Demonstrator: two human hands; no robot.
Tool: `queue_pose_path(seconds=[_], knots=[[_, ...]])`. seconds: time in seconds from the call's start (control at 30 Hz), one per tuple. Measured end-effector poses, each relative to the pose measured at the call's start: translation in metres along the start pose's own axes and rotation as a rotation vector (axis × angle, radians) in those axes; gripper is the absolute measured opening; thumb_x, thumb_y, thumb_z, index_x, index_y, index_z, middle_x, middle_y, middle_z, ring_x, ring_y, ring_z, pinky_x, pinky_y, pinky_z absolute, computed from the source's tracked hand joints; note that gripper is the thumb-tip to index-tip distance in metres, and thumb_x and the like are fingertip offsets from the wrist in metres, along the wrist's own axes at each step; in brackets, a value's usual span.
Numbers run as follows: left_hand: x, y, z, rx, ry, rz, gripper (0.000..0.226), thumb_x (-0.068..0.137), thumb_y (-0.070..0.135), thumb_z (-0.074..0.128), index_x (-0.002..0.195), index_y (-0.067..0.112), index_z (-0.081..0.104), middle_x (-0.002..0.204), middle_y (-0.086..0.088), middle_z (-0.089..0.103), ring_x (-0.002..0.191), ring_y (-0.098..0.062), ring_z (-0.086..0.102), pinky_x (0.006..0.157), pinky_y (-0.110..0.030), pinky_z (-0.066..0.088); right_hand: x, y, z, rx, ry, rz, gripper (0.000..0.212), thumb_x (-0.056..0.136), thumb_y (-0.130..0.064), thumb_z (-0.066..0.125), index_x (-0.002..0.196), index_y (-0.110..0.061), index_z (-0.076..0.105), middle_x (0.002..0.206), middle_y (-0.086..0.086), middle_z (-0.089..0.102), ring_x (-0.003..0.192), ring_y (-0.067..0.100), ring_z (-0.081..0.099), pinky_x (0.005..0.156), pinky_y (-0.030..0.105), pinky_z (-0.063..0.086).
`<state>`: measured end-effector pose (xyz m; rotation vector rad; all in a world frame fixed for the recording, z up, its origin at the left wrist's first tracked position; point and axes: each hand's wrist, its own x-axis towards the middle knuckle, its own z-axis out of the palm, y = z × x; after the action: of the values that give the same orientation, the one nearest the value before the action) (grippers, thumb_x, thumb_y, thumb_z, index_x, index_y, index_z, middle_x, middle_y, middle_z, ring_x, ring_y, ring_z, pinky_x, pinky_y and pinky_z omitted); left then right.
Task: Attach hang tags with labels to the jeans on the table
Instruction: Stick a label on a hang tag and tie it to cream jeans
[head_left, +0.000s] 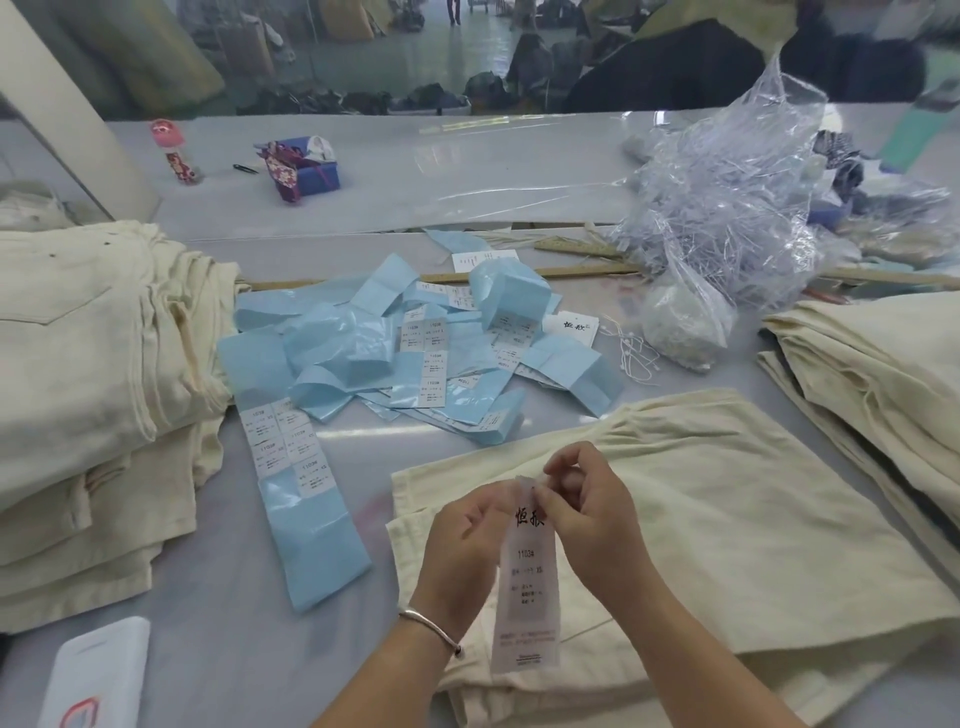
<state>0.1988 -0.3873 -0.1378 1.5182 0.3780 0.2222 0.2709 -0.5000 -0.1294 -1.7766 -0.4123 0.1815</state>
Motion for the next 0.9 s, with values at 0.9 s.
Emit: queue_pose_path(seconds=[0.9], knots=[[-0.026,0.023,-0.049,0.372,0.209,0.354,0.012,0.088,0.01,0.067,0.083,0.02,0.063,0.077,0.008,0.063,0.071,-0.005,0.056,0.061,-0.014,0.04,-0.04,-0.054,0.033,-0.125,-0.015,-0.051,0.014,0.084,-0.004,0.066,0.073,-0.012,0.067,0.053,0.002,0.062,0.046,0.014,0.059,0.051,0.028,0.045]])
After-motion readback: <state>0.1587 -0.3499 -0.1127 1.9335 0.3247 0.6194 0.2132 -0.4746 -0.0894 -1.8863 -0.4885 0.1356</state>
